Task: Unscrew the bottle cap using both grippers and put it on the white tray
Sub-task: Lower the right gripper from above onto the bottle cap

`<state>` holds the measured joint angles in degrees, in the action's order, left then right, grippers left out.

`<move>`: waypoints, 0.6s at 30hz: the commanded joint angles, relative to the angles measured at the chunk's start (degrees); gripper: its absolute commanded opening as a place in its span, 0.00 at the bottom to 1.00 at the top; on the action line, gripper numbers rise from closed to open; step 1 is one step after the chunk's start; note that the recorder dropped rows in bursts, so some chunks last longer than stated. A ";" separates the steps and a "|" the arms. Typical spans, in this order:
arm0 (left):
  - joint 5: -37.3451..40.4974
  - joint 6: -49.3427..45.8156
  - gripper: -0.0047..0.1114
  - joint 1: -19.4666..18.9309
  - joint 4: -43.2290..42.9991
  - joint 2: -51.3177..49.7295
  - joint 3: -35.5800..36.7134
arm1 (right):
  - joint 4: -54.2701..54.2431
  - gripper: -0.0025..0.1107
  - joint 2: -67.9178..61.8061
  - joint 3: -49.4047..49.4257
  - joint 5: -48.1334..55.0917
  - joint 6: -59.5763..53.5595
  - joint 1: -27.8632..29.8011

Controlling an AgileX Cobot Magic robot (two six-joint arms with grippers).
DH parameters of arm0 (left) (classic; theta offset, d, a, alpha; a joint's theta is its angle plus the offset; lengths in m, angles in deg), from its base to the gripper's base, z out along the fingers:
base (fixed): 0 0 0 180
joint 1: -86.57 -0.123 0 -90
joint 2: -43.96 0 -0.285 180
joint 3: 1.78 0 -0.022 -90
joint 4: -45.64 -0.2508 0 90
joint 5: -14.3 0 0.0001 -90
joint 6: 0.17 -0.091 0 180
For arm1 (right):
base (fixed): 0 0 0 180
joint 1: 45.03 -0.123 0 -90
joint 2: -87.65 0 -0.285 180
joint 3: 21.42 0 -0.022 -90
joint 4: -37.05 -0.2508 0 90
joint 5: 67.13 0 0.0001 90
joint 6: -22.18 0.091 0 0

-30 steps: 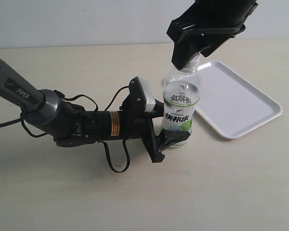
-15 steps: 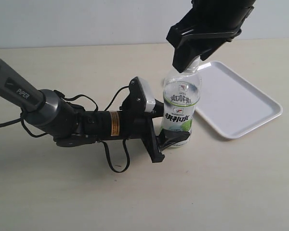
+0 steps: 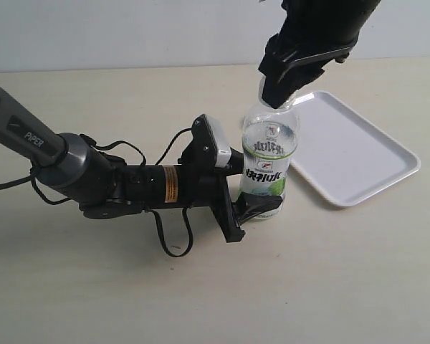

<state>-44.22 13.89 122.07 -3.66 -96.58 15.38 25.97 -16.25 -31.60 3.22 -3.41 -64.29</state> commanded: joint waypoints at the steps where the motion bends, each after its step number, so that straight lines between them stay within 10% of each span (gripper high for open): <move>1: 2.76 0.09 0.04 0.09 -1.70 0.11 0.14 | -0.31 0.02 0.05 0.12 -0.39 -12.29 -0.09; 18: 2.76 0.09 0.04 0.09 -1.70 0.11 0.14 | 1.82 0.02 0.05 0.12 -0.61 -40.95 -0.09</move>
<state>-44.11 13.89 122.07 -3.90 -96.45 15.38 26.42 -16.25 -31.60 3.22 -40.95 -64.29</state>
